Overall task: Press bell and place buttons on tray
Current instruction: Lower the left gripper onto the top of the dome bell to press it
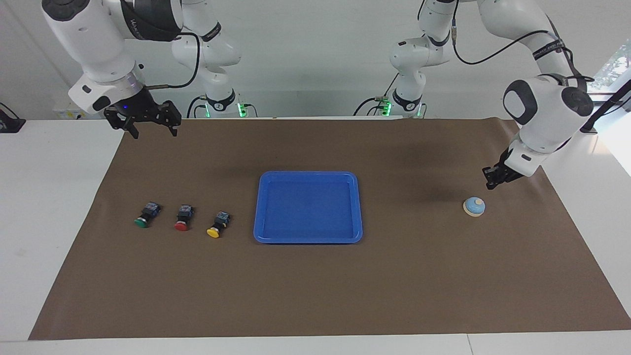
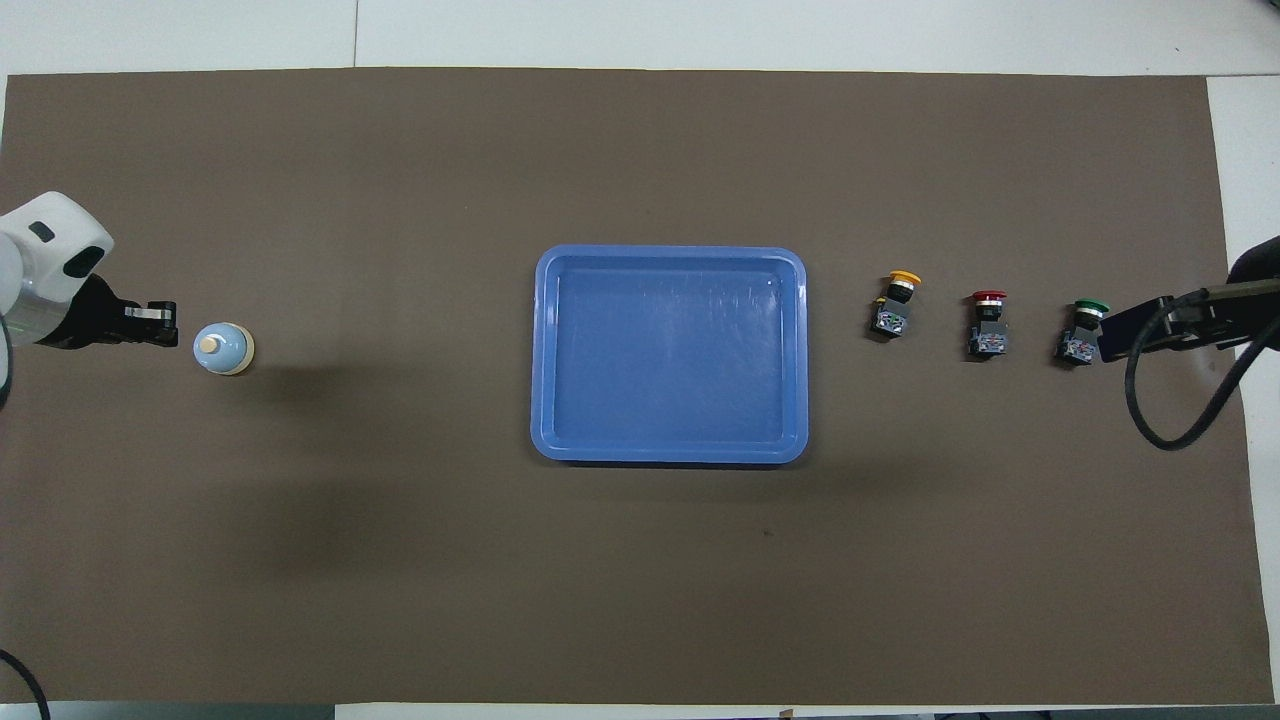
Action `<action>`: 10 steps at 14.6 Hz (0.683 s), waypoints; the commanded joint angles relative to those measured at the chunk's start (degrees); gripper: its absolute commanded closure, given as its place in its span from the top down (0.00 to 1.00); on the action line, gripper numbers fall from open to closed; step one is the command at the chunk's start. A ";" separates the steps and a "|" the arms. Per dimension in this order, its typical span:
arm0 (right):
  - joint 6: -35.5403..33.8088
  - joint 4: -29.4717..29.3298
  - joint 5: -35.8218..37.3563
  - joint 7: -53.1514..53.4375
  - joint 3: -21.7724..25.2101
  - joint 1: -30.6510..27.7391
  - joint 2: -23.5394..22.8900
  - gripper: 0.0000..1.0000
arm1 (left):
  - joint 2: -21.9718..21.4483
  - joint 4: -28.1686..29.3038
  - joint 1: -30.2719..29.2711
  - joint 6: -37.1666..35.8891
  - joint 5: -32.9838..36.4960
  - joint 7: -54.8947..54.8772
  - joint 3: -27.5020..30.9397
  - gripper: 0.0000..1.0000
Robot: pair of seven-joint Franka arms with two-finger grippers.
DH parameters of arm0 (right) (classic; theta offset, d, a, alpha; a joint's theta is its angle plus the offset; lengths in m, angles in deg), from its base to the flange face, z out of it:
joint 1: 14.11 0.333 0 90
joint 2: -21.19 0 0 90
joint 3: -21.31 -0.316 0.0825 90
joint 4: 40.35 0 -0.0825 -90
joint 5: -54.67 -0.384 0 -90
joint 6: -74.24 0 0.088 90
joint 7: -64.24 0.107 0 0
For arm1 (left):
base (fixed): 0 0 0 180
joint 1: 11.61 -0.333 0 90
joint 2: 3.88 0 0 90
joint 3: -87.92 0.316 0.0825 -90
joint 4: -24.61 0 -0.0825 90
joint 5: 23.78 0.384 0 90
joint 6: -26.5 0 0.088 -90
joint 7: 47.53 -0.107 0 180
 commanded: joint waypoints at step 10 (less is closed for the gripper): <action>-0.04 0.65 -0.22 -0.87 -0.98 -1.36 0.86 1.00 | 5.80 4.24 -0.30 9.25 0.61 -0.70 -0.10 0.04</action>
